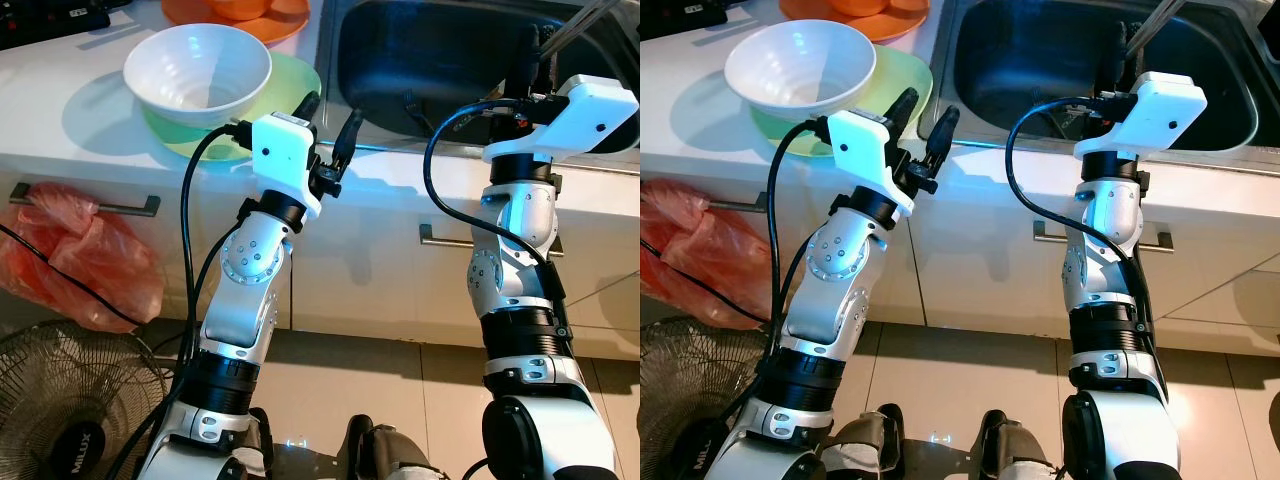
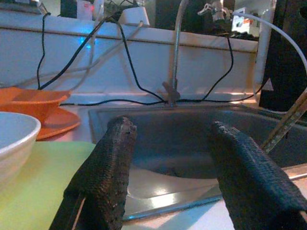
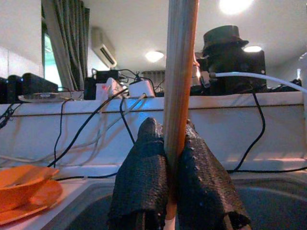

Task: Kitchen organization

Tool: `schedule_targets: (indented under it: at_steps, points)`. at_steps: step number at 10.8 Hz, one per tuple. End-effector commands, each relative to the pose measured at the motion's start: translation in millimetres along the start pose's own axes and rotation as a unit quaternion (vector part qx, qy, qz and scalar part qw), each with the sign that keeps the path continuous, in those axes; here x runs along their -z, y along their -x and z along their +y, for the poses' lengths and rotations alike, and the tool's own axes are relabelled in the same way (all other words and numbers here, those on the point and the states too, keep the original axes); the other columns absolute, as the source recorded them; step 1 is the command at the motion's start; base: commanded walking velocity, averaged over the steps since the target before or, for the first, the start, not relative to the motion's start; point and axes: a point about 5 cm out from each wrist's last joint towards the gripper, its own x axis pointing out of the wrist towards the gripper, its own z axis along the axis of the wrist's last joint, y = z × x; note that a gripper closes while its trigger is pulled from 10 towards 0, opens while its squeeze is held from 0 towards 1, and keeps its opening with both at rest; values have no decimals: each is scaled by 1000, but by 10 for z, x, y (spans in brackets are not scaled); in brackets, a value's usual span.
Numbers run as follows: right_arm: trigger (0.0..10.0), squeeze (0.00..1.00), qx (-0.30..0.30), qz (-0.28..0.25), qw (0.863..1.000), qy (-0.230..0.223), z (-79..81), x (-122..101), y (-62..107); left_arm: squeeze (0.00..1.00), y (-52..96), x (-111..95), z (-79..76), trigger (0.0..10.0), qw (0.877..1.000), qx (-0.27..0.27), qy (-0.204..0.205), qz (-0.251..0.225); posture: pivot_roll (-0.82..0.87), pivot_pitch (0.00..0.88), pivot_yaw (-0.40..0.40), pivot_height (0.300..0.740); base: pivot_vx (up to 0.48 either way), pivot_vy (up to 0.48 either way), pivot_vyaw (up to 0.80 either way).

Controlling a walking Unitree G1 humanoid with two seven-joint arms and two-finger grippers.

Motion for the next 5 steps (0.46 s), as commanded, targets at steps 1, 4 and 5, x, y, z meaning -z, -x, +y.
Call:
schedule_targets:
  at_steps: [1, 4, 5]
  points:
    - [10000, 0, -1, -12, 1000, 2, 13, -31, 22, 0, -9, 0, 2, 10000, 1000, -10, 2, -6, 148, 244, -44, 740, 0, 0, 0]
    - [10000, 0, -4, -4, 1000, 8, 50, -10, 80, 0, -77, -108, 103, 10000, 998, -40, -5, -42, 146, 248, -41, 740, 0, 0, 0]
    - [10000, 0, -15, -1, 1000, 15, 93, -15, 122, 0, -93, -182, 145, 10000, 997, -46, -19, -63, 142, 250, -38, 740, 0, 0, 0]
